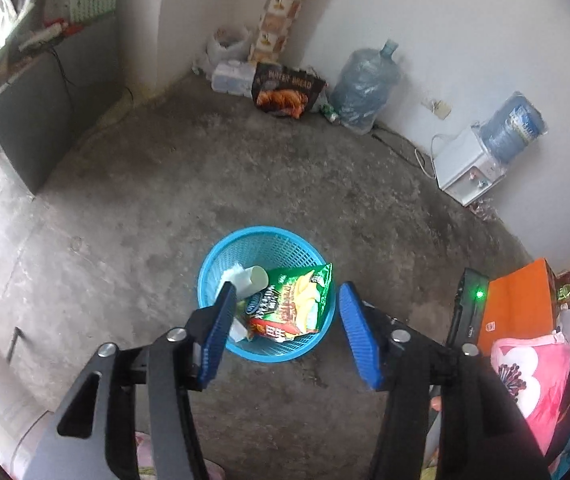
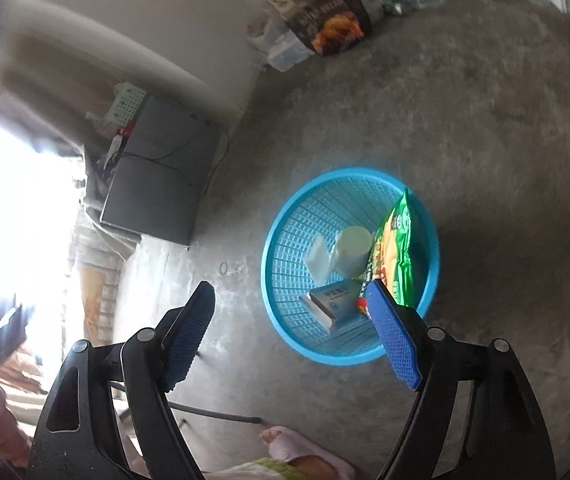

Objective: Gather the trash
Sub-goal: 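Swing both tools back toward the table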

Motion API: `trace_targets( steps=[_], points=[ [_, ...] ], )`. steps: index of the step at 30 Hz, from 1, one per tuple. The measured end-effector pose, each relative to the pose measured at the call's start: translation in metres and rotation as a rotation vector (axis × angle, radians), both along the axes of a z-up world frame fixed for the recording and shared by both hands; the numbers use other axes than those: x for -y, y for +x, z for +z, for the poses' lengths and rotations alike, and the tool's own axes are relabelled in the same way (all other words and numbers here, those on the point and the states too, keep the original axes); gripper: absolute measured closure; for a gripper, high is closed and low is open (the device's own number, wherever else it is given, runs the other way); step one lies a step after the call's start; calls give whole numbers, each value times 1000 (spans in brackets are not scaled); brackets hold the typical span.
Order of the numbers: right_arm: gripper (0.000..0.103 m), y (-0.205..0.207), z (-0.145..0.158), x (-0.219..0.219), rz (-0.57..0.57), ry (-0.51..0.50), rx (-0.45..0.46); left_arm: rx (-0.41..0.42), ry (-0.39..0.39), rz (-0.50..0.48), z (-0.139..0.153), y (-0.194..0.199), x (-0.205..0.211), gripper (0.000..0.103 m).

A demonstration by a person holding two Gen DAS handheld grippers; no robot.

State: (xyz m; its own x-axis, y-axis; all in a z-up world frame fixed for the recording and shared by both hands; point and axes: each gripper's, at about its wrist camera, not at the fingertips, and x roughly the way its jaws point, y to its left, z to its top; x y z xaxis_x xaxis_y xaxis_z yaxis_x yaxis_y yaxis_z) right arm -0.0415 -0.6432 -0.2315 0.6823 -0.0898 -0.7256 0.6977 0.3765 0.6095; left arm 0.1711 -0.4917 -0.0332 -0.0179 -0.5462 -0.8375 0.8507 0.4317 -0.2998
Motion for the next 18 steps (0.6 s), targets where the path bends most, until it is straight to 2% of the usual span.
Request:
trace_targets(
  steps=[3, 8, 13, 18],
  points=[
    [28, -1, 22, -13, 39, -69, -14, 26, -32, 25, 23, 1, -31, 41],
    [26, 4, 61, -41, 118, -165, -21, 79, -77, 129, 61, 8, -107, 29],
    [24, 27, 108, -83, 268, -265, 32, 138, -125, 274, 90, 13, -201, 23],
    [23, 71, 148, -137, 452, -352, 78, 183, -156, 472, 102, 23, -313, 22]
  ],
)
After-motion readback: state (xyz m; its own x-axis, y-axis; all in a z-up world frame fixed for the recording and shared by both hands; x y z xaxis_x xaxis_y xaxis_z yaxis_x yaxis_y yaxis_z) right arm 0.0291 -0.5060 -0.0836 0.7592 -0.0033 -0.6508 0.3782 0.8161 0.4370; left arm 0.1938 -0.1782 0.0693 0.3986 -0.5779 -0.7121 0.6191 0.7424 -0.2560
